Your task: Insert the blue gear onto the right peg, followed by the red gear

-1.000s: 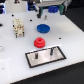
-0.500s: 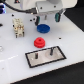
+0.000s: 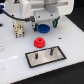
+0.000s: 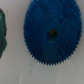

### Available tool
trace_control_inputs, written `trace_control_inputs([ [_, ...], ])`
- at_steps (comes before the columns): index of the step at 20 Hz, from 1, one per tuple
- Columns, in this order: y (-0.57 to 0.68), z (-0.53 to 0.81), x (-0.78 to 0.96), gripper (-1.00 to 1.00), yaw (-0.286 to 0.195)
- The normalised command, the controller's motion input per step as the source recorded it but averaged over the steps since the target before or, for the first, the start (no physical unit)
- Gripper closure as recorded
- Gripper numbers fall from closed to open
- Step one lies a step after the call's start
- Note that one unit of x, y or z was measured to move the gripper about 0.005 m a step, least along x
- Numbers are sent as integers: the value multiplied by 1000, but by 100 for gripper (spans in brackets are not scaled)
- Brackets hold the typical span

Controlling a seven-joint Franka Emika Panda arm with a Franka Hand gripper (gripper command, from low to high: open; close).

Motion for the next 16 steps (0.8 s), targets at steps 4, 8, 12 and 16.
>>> trace_control_inputs([
  [4,-34,-285,-340,100,0],
  [8,9,-161,-362,100,0],
  [12,4,-36,-268,100,0],
  [16,1,1,-190,100,0],
])
